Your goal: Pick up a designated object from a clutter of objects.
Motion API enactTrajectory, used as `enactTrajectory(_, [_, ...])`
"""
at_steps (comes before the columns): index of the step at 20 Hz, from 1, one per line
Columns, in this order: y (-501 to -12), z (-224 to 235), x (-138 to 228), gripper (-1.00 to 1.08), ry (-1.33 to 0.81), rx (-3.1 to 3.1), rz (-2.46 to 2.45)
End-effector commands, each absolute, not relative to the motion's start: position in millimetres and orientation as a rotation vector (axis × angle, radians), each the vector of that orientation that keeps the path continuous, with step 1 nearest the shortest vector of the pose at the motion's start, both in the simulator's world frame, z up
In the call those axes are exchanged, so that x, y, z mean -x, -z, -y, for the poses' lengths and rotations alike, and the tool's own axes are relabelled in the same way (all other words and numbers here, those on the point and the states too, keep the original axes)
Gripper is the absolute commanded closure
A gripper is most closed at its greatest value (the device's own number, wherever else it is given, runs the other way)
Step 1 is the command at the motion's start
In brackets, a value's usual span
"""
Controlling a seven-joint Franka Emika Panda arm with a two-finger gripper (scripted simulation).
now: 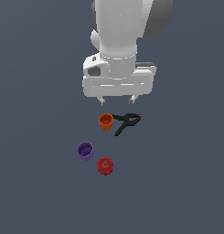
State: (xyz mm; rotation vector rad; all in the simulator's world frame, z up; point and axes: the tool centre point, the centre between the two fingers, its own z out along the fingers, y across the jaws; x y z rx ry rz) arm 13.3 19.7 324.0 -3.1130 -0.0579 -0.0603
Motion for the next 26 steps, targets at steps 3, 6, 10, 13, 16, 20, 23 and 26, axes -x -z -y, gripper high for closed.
enactTrajectory(3, [-324.8,-21.5,-13.6,-0.20,0.064,3.112,0.064])
enactTrajectory(6, [-329.5,-30.2,-15.0,-0.20,0.080,3.108,0.090])
enactTrajectory(10, [-332.9,-35.0,-15.7,-0.20,0.087,3.106,0.104])
enactTrajectory(13, [-330.5,-34.1,-15.6,-0.20,0.088,3.106,0.103])
enactTrajectory(16, [-325.7,-34.0,-15.6,-0.20,0.095,3.106,0.107])
enactTrajectory(20, [-314.4,-33.3,-15.2,-0.20,0.109,3.105,0.115])
enactTrajectory(23, [-302.5,-32.6,-14.3,-0.20,0.124,3.104,0.123])
enactTrajectory(26, [-287.7,-31.6,-12.5,-0.20,0.143,3.103,0.134])
